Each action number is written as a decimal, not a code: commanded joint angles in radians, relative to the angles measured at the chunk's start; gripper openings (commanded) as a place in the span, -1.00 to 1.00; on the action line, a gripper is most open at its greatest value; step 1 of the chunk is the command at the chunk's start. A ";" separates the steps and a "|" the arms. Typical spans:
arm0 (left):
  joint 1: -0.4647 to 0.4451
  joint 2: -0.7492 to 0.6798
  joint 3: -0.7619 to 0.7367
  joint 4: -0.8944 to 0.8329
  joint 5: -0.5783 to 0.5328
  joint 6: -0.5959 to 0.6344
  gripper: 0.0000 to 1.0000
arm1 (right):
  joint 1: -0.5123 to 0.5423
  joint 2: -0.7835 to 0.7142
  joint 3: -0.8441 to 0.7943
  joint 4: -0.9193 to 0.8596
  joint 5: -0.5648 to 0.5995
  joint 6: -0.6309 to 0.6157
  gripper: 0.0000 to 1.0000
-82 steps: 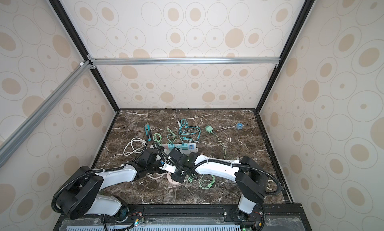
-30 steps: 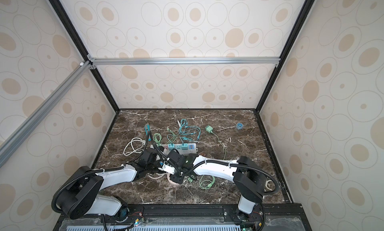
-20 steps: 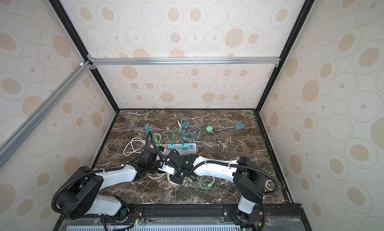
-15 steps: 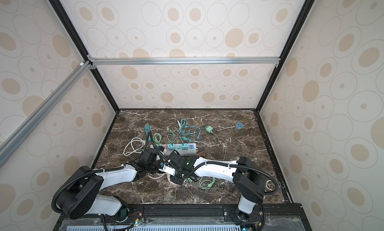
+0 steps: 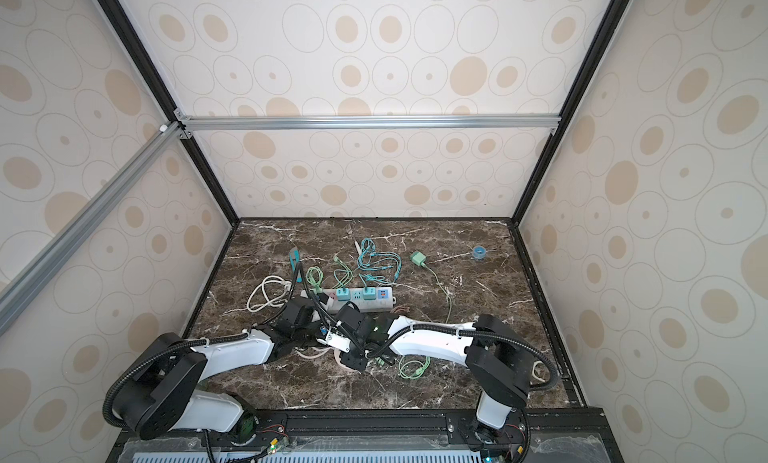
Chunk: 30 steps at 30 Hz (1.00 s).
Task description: Insert the plug
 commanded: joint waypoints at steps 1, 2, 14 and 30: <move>-0.007 -0.021 -0.005 -0.024 -0.022 0.017 -0.63 | 0.019 0.095 -0.036 -0.078 0.023 0.003 -1.00; -0.006 -0.022 -0.005 -0.023 -0.022 0.017 -0.63 | 0.019 0.102 -0.035 -0.081 0.025 0.001 -1.00; -0.006 -0.041 -0.018 -0.028 -0.034 0.017 -0.64 | 0.027 0.144 -0.082 -0.065 0.044 0.020 -1.00; 0.003 -0.118 0.026 -0.093 -0.044 0.033 -0.57 | 0.028 0.046 -0.019 -0.040 0.041 0.043 -0.72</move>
